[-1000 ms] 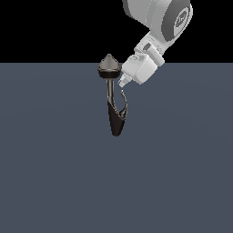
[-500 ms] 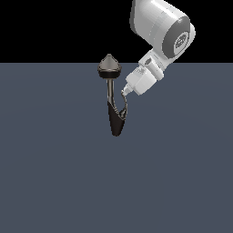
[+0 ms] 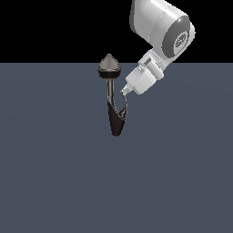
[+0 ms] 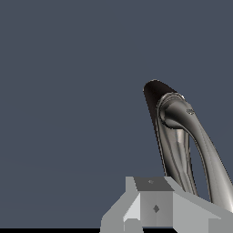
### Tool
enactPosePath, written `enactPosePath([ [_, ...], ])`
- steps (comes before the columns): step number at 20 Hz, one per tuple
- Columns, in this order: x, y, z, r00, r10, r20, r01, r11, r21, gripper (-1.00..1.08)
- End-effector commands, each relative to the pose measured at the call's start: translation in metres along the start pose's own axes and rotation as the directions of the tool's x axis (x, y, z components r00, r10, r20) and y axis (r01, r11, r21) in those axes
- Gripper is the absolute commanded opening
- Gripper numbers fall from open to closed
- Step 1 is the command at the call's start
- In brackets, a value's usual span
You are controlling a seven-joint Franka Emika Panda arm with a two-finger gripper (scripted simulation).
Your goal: Turn on the faucet by rotating a designated handle.
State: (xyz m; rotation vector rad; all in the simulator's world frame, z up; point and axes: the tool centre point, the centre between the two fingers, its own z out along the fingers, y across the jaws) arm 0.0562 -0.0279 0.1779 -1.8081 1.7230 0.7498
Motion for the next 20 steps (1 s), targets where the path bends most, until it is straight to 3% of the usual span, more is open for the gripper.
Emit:
enactPosePath([
  [1, -0.001, 0.003, 0.000, 1.000, 0.000, 0.000, 0.000, 1.000, 0.000, -1.00],
  [17, -0.016, 0.048, 0.000, 1.000, 0.000, 0.000, 0.000, 1.000, 0.000, -1.00],
  [20, -0.009, 0.046, -0.002, 1.000, 0.004, -0.006, -0.004, 1.000, 0.010, -1.00],
])
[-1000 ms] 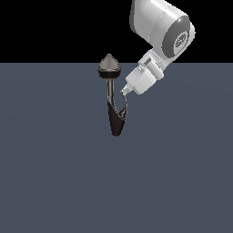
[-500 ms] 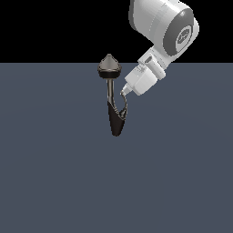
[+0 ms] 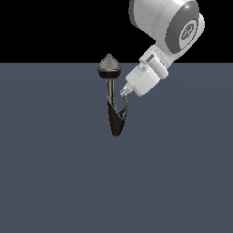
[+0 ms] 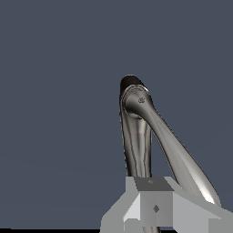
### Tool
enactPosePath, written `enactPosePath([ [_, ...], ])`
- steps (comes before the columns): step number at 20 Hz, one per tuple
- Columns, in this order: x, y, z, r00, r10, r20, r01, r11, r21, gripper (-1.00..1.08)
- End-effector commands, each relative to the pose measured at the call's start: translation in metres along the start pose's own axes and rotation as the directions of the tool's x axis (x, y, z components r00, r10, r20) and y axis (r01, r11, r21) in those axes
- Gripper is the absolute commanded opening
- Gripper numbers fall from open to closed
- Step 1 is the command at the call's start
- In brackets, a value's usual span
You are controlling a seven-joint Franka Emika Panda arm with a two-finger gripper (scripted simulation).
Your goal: Turn on the faucet by rotating a designated handle.
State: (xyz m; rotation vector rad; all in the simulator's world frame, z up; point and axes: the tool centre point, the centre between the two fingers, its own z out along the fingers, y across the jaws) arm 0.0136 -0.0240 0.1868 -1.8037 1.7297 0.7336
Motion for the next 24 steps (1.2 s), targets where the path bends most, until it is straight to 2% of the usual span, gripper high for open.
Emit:
enactPosePath([
  [1, 0.003, 0.007, 0.000, 1.000, 0.002, 0.001, -0.002, 1.000, -0.003, -1.00],
  [13, 0.018, 0.053, 0.002, 1.000, -0.002, 0.006, 0.002, 1.000, -0.012, -1.00],
  [14, 0.018, 0.053, 0.002, 1.000, -0.002, 0.006, 0.002, 1.000, -0.012, -1.00],
  [15, 0.008, 0.042, -0.001, 1.000, -0.021, 0.003, 0.021, 1.000, -0.002, -1.00],
  [24, 0.067, 0.069, 0.002, 1.000, -0.002, 0.006, 0.002, 1.000, -0.012, -1.00],
])
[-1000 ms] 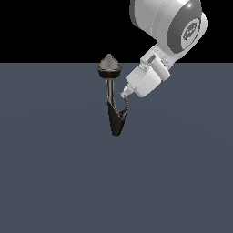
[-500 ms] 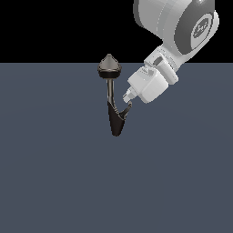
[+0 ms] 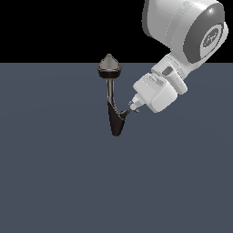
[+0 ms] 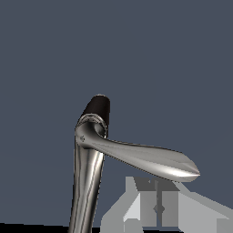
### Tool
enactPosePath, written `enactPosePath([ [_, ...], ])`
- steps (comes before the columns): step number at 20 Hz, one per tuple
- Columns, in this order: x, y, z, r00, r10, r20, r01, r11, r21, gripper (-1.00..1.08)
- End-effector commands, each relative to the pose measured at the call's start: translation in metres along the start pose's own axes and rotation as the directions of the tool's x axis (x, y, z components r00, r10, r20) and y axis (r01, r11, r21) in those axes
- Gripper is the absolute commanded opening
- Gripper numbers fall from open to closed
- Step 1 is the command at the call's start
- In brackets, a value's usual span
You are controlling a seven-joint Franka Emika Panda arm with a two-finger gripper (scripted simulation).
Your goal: Turn on the faucet by rotating a designated handle.
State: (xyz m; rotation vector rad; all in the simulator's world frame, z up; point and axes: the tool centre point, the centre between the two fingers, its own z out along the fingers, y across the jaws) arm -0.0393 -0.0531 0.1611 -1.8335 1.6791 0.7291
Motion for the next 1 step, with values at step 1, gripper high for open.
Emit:
enactPosePath([
  [1, 0.0295, 0.0159, 0.0024, 0.999, 0.041, -0.002, -0.041, 0.999, -0.005, -1.00],
])
